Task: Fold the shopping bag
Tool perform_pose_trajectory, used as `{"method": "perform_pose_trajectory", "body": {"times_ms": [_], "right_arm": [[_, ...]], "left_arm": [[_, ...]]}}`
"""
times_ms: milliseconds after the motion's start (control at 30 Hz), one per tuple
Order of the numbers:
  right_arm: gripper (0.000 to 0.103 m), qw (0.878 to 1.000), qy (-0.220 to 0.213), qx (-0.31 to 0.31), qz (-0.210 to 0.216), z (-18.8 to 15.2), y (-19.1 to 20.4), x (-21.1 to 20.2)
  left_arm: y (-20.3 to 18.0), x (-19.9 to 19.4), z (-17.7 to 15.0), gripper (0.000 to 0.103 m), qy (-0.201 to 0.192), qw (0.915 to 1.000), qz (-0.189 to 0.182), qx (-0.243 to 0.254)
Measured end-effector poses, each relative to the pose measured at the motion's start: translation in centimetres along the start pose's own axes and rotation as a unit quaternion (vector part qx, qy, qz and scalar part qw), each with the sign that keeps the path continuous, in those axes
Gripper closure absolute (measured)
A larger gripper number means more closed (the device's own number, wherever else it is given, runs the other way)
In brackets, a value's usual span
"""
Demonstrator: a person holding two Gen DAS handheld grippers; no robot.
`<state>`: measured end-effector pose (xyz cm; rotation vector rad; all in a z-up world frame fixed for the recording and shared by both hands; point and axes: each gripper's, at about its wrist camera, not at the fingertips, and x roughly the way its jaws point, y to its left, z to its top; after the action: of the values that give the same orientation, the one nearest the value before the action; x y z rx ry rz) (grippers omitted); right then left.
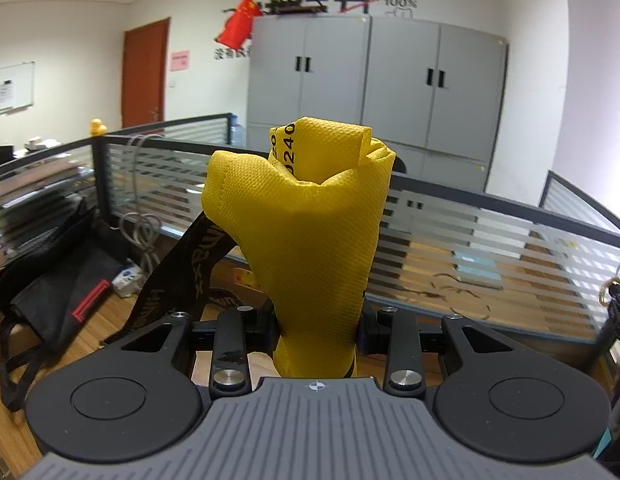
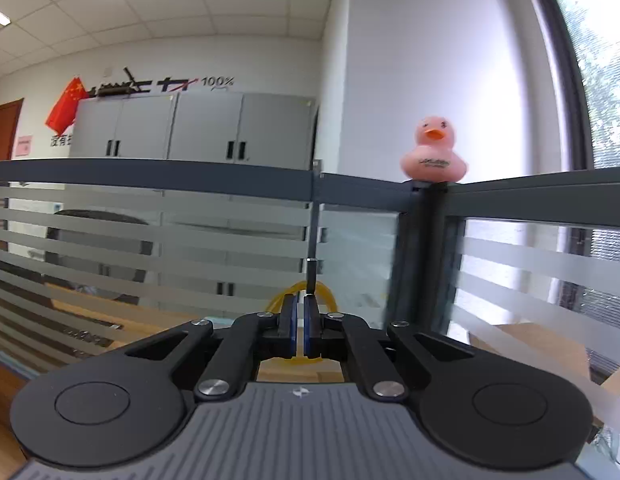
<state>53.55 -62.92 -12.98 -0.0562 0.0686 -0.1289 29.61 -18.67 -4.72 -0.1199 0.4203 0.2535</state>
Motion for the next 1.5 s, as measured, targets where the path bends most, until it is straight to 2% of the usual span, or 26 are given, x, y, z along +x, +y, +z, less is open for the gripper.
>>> {"method": "perform_pose_trajectory", "body": {"times_ms": [300,333,467,667,1000,1300,1500], "right_arm": [[0.097,0.999,-0.024,0.024,0.022,0.1,0.7,0.0],[0.094,0.999,-0.024,0.024,0.021,0.2,0.8,0.2],[0.090,0.997,-0.029,0.066,0.036,0.5,0.5,0.6],[0.090,0.996,-0.028,0.081,0.021,0.7,0.2,2.0],[0.091,0.999,-0.019,0.041,-0.004,-0.1,1.4,2.1],[0.091,0.998,-0.036,0.039,0.021,0.1,2.7,1.5],[0.091,0.995,-0.044,0.077,0.040,0.5,2.6,1.2]], "left_arm": [[-0.4,1.0,-0.1,0.066,0.010,0.9999,-0.007,0.004],[-0.3,1.1,-0.1,0.066,0.010,0.9999,-0.005,0.003],[-0.4,1.4,-0.1,0.066,0.013,0.9999,-0.006,0.003],[-0.5,1.6,0.0,0.066,0.014,0.9999,-0.004,0.003],[-0.6,1.9,0.0,0.066,0.019,0.9997,-0.012,-0.003],[-0.2,2.2,-0.1,0.065,0.023,0.9997,-0.010,-0.006],[-0.1,2.3,-0.3,0.065,0.028,0.9995,-0.011,-0.007]]}}
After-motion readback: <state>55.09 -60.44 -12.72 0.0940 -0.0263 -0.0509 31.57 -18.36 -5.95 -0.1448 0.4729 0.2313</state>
